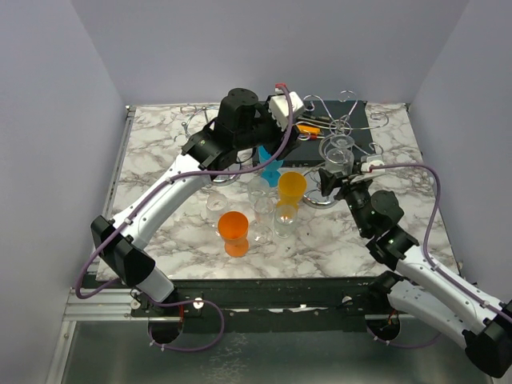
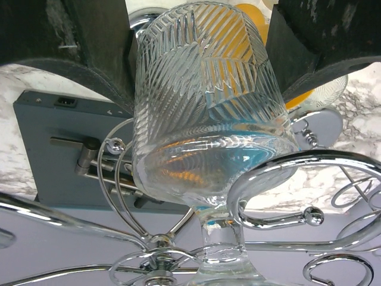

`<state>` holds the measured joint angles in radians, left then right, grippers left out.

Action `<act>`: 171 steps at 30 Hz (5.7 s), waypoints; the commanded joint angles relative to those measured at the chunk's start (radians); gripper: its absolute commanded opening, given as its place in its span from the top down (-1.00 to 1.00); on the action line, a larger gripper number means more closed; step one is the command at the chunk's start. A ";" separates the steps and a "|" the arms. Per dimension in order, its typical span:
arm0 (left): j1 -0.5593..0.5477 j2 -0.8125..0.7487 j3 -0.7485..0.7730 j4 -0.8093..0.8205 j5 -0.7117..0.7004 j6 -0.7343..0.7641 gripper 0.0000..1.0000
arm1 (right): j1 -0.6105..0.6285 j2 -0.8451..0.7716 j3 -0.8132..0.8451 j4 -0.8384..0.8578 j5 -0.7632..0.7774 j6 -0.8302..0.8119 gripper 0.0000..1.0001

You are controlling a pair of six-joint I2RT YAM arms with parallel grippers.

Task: Place the wine glass upside down on the wine glass rack
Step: Turn the wine glass upside down at the wine rack, then adjust the wine rack at the center of the board.

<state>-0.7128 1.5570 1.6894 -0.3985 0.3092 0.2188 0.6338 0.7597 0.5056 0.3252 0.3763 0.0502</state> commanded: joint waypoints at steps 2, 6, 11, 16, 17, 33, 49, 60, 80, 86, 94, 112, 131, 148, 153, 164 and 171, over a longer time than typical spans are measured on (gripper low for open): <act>0.001 0.023 -0.006 0.006 0.086 0.025 -0.26 | 0.004 0.032 -0.004 0.163 -0.028 -0.015 0.99; 0.000 0.028 -0.006 0.004 0.088 0.027 -0.25 | 0.004 0.045 -0.002 0.165 -0.059 -0.023 0.99; 0.001 0.033 -0.005 0.006 0.076 0.028 -0.25 | 0.004 0.049 0.001 0.146 -0.126 -0.040 0.99; 0.001 0.040 0.006 0.005 0.052 0.029 -0.25 | 0.004 0.039 0.005 0.121 -0.188 -0.073 0.99; 0.000 0.041 0.007 0.006 0.049 0.027 -0.25 | 0.004 0.040 0.007 0.113 -0.192 -0.075 0.99; 0.000 0.071 0.045 0.006 -0.027 0.012 -0.25 | 0.004 -0.056 -0.030 0.055 -0.280 -0.103 0.99; -0.005 0.097 0.087 -0.015 -0.076 -0.007 -0.23 | 0.003 -0.175 -0.138 0.107 -0.127 -0.007 0.99; -0.004 0.080 0.083 -0.016 -0.080 -0.018 -0.30 | 0.004 -0.097 -0.108 -0.029 -0.112 0.103 -0.68; -0.004 0.051 0.110 -0.040 -0.091 -0.065 -0.59 | 0.004 -0.133 0.497 -0.786 -0.319 0.259 -0.99; -0.007 0.033 0.117 -0.054 -0.088 -0.072 -0.64 | 0.004 0.032 0.671 -0.783 -0.277 0.245 -0.95; -0.019 -0.002 0.071 -0.062 -0.082 -0.059 -0.64 | 0.003 0.380 0.969 -0.732 0.009 0.131 -0.80; -0.033 0.000 0.033 -0.043 -0.108 0.007 -0.64 | -0.507 0.640 1.143 -0.721 -0.291 0.149 -0.61; -0.045 0.081 0.106 -0.030 -0.121 0.036 -0.53 | -0.601 0.552 0.941 -0.755 -0.424 0.163 -0.22; -0.045 0.190 0.212 -0.050 -0.207 0.058 -0.41 | -0.601 0.384 0.788 -0.758 -0.399 0.208 0.34; -0.039 0.225 0.258 -0.049 -0.214 0.079 -0.41 | -0.601 0.333 0.743 -0.782 -0.340 0.216 0.35; -0.032 0.275 0.332 -0.048 -0.202 0.105 -0.43 | -0.601 0.211 0.694 -0.844 -0.333 0.227 0.31; -0.033 0.246 0.336 -0.049 -0.207 0.098 -0.67 | -0.601 0.295 0.849 -0.877 -0.298 0.173 0.00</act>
<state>-0.7525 1.8259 1.9911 -0.4644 0.1387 0.3084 0.0311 1.0225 1.2591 -0.5266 0.0433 0.2863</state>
